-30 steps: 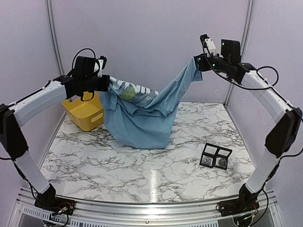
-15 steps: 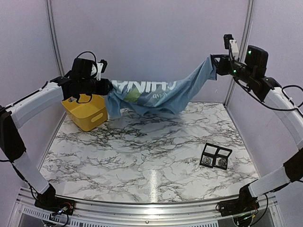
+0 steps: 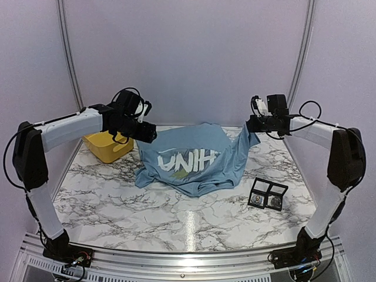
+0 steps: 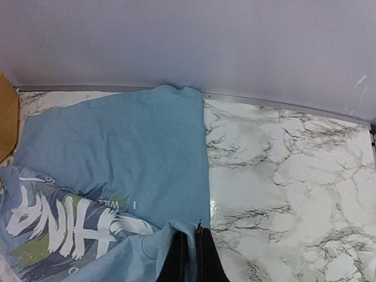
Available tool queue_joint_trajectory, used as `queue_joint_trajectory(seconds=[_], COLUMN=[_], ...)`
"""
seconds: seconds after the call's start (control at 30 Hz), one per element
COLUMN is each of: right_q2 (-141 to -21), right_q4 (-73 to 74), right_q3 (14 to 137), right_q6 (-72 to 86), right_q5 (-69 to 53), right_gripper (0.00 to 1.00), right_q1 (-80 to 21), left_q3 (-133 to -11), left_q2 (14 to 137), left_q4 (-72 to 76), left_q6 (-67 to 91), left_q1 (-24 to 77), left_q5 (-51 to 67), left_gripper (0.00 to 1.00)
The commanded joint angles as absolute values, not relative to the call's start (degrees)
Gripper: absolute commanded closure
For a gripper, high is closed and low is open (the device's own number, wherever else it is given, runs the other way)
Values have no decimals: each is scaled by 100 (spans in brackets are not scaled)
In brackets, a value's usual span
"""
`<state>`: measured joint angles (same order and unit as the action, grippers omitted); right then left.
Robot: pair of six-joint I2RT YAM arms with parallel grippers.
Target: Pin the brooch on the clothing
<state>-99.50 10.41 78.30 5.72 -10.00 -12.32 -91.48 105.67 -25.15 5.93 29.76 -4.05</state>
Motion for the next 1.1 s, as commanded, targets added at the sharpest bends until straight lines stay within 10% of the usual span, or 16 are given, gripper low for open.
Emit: queue_joint_trajectory(seconds=[0.0, 0.27, 0.7, 0.8, 0.9, 1.07], right_q2=[-10102, -10264, -9879, -9800, -9723, -9393], right_q4=[1035, 936, 859, 829, 945, 1466], right_q3=[8327, 8144, 7803, 7785, 7868, 8279], right_q6=[743, 695, 587, 601, 557, 383], right_q5=[-687, -626, -712, -786, -783, -885], right_gripper=[100, 100, 100, 100, 100, 100], right_q1=[-930, -894, -895, -896, -896, -897], left_q3=[-8188, -7312, -7192, -7385, -7351, -6988], left_q2=[9965, 10466, 11066, 11287, 11300, 9889], left_q4=[-2685, -2652, -2825, -2717, -2555, -2787], left_q6=[665, 342, 540, 428, 337, 407], left_q1=[3699, 4631, 3934, 3859, 3808, 3659], left_q5=[-266, 128, -2175, -2094, -2154, -2176], left_gripper=[25, 42, 31, 43, 100, 100])
